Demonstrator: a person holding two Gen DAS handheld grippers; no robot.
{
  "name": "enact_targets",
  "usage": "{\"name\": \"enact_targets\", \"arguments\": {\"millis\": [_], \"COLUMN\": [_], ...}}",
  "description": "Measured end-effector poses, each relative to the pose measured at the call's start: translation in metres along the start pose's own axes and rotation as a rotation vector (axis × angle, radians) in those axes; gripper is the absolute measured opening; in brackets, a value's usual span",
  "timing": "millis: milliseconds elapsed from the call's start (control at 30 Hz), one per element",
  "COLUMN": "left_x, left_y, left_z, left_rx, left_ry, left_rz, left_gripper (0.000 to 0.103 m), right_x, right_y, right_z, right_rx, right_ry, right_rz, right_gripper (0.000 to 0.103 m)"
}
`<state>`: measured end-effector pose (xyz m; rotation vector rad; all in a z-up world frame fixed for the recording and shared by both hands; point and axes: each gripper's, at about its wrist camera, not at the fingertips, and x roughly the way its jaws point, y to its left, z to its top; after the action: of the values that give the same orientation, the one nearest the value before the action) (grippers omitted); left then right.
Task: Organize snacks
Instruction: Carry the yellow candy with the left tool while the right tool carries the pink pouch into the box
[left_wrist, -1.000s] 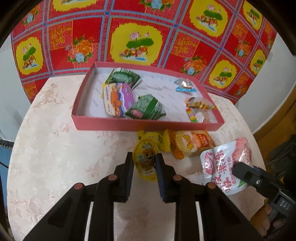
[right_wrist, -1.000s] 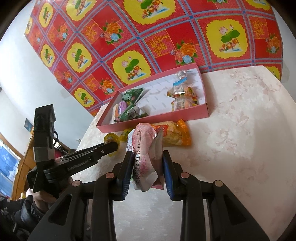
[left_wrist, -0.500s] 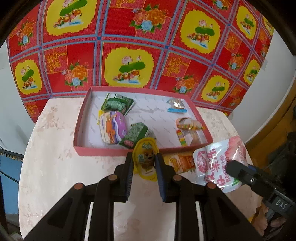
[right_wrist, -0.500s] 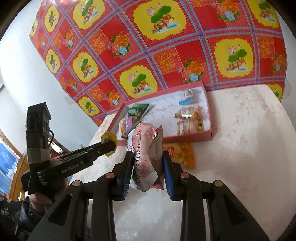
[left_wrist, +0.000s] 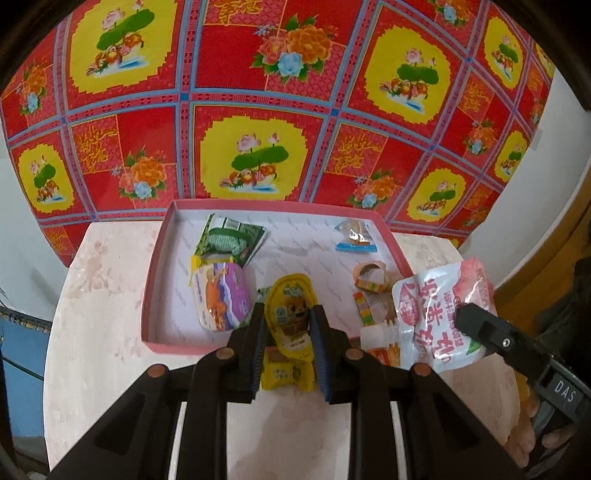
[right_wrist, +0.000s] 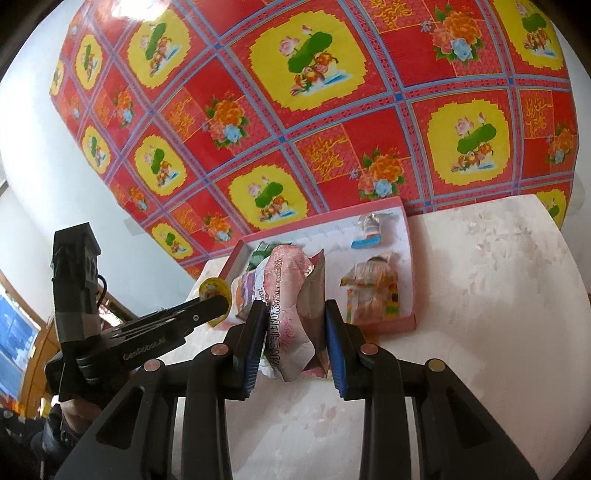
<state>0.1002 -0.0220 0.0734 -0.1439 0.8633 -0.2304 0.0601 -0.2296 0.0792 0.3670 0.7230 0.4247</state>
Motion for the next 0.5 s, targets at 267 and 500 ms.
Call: {"name": "enact_targets", "arguments": {"millis": [267,500], "left_x": [0.016,0.035], "left_y": [-0.001,0.002], "left_z": [0.014,0.021], "left_rx": [0.015,0.007], "left_ry": [0.008,0.026], "left_rz": [0.012,0.023], "left_gripper": [0.024,0.024], "right_x": [0.013,0.028], "right_y": [-0.004,-0.008], "right_z": [0.014,0.017], "right_rx": [0.000,-0.009], "right_ry": [-0.018,-0.007], "right_rz": [-0.022,-0.037], "right_gripper": [0.032,0.032]}}
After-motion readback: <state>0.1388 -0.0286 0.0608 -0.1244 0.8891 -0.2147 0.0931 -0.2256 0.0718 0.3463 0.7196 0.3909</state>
